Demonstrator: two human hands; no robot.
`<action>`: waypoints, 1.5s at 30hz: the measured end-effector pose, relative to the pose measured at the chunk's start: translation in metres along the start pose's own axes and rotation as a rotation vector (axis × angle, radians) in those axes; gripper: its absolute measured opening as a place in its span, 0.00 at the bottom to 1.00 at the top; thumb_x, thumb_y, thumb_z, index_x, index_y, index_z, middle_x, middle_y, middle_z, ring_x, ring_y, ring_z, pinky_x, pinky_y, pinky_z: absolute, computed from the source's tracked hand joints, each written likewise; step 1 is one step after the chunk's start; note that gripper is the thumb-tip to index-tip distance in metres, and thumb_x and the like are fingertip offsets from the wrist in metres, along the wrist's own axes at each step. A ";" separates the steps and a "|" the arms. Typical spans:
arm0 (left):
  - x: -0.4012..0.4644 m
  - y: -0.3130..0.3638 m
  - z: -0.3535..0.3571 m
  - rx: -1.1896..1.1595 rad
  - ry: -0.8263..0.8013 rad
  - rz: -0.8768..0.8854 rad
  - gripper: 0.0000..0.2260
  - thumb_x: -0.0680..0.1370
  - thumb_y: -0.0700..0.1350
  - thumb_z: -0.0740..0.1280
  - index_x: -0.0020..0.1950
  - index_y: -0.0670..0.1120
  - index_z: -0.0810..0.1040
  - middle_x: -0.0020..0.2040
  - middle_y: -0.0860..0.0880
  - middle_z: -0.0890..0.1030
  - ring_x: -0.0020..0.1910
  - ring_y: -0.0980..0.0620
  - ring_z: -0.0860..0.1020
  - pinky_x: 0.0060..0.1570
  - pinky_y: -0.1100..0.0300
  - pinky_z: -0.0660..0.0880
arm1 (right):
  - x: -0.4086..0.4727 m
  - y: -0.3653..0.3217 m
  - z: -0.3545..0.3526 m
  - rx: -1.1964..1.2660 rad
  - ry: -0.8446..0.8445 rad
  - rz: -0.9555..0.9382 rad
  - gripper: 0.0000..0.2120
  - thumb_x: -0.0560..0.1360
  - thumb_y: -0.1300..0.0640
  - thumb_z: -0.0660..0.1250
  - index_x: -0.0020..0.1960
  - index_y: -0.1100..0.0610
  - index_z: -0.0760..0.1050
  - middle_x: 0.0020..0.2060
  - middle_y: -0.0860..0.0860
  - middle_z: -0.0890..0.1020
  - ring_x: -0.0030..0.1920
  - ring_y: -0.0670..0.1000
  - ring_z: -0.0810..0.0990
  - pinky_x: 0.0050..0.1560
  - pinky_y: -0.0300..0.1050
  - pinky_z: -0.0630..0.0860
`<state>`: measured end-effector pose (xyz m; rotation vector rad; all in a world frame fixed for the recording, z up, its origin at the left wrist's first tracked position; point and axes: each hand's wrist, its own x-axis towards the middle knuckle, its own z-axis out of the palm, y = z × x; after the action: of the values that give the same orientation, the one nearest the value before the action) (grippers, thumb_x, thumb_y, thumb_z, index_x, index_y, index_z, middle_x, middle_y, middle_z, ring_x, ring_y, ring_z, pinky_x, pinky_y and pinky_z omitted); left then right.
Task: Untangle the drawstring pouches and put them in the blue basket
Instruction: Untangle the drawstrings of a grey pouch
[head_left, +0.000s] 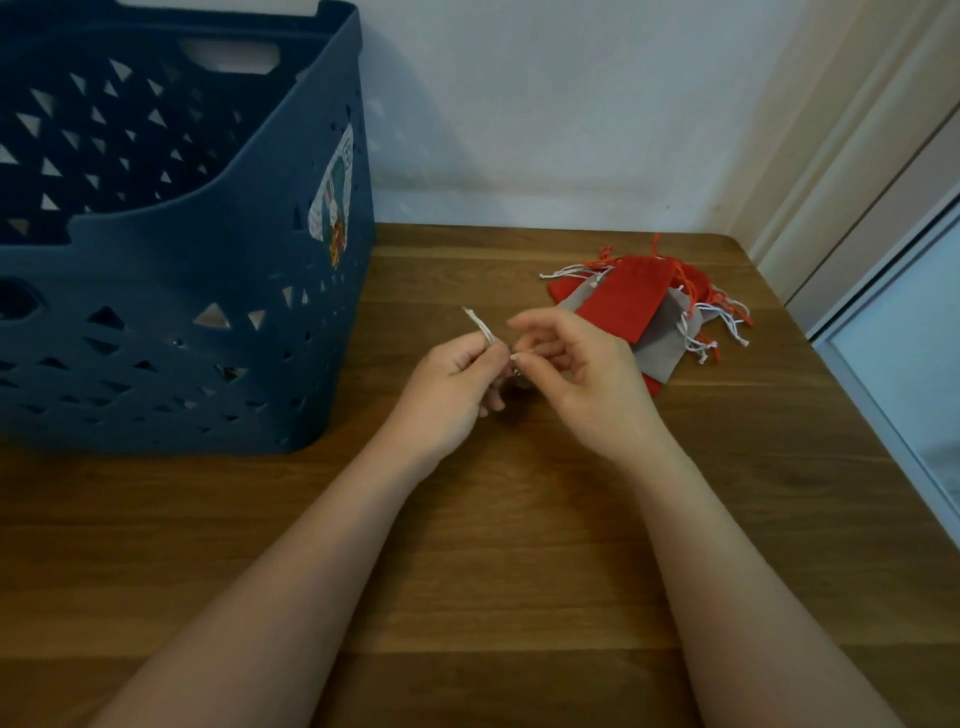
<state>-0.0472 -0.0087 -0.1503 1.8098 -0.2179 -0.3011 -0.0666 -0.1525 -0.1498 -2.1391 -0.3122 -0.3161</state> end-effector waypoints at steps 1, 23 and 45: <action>0.000 0.000 -0.001 0.022 0.001 -0.003 0.11 0.81 0.48 0.58 0.43 0.49 0.78 0.38 0.49 0.77 0.36 0.55 0.75 0.39 0.59 0.72 | 0.000 0.000 0.002 -0.033 -0.012 -0.002 0.13 0.74 0.62 0.67 0.54 0.47 0.73 0.44 0.43 0.78 0.44 0.41 0.78 0.45 0.36 0.77; 0.001 -0.001 0.000 0.140 -0.006 -0.001 0.05 0.78 0.45 0.64 0.49 0.52 0.79 0.44 0.54 0.81 0.40 0.62 0.78 0.41 0.68 0.75 | 0.001 0.000 0.009 0.089 0.151 0.261 0.09 0.73 0.61 0.70 0.41 0.49 0.74 0.38 0.47 0.80 0.40 0.46 0.80 0.43 0.44 0.79; -0.001 -0.007 0.002 0.560 0.300 0.453 0.05 0.77 0.41 0.65 0.50 0.46 0.79 0.45 0.55 0.74 0.43 0.62 0.73 0.43 0.73 0.71 | 0.003 -0.006 0.005 -0.083 -0.092 0.201 0.06 0.79 0.58 0.59 0.47 0.51 0.74 0.36 0.44 0.76 0.37 0.43 0.76 0.40 0.37 0.73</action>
<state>-0.0483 -0.0084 -0.1578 2.2542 -0.5273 0.3887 -0.0653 -0.1448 -0.1466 -2.2492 -0.1367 -0.1171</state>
